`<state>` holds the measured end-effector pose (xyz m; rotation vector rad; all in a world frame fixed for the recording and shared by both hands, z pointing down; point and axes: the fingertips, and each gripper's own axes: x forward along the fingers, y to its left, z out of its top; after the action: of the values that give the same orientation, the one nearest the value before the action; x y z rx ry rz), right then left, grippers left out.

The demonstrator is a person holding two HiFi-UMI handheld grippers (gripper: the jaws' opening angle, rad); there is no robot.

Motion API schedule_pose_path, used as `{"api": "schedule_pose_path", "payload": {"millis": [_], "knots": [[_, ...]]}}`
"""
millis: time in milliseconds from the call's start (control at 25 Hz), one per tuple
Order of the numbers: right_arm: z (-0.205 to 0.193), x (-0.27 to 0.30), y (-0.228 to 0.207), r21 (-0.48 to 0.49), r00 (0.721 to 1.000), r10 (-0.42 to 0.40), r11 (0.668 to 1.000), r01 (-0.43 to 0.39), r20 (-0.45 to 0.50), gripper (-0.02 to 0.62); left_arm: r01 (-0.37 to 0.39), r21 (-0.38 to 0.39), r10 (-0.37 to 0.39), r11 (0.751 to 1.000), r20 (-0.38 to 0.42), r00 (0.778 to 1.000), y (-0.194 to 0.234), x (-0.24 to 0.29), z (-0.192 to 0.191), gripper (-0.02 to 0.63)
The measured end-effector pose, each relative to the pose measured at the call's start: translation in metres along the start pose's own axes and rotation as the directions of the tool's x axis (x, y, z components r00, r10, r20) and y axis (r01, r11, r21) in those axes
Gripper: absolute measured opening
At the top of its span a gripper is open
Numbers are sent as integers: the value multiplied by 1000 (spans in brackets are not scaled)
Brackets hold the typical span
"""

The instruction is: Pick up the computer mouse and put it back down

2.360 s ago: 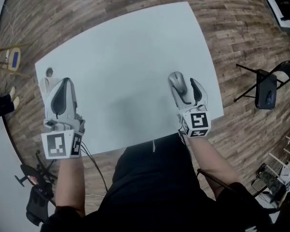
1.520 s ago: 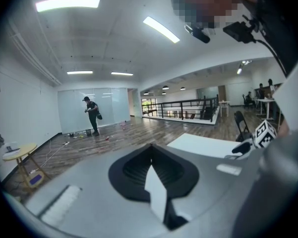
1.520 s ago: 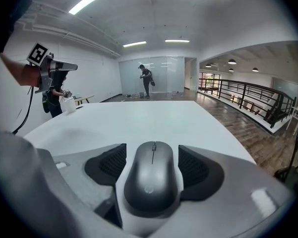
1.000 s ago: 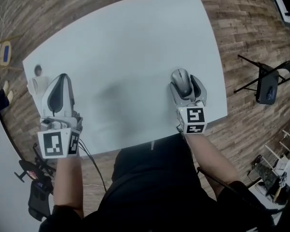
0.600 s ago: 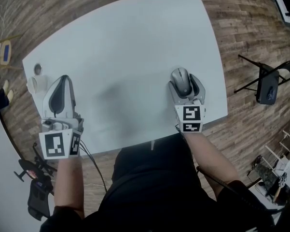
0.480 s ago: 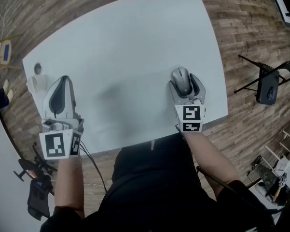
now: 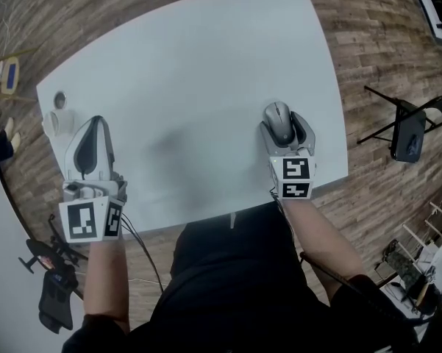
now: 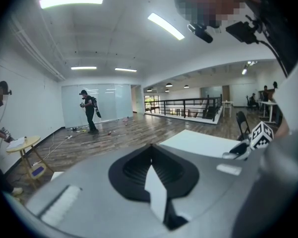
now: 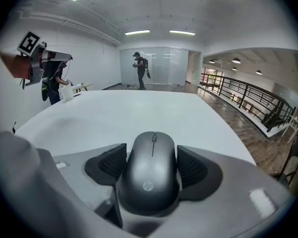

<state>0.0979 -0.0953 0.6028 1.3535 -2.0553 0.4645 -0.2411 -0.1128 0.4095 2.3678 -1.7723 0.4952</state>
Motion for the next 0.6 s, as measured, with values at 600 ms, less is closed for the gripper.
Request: {"api": "schedule_pose_path", "payload": {"millis": [600], "knots": [[-1,4,-3,27,999,34,999,-33,-24,299,-19,-10,20,1000,14,1000,2,-10,1,3]]}}
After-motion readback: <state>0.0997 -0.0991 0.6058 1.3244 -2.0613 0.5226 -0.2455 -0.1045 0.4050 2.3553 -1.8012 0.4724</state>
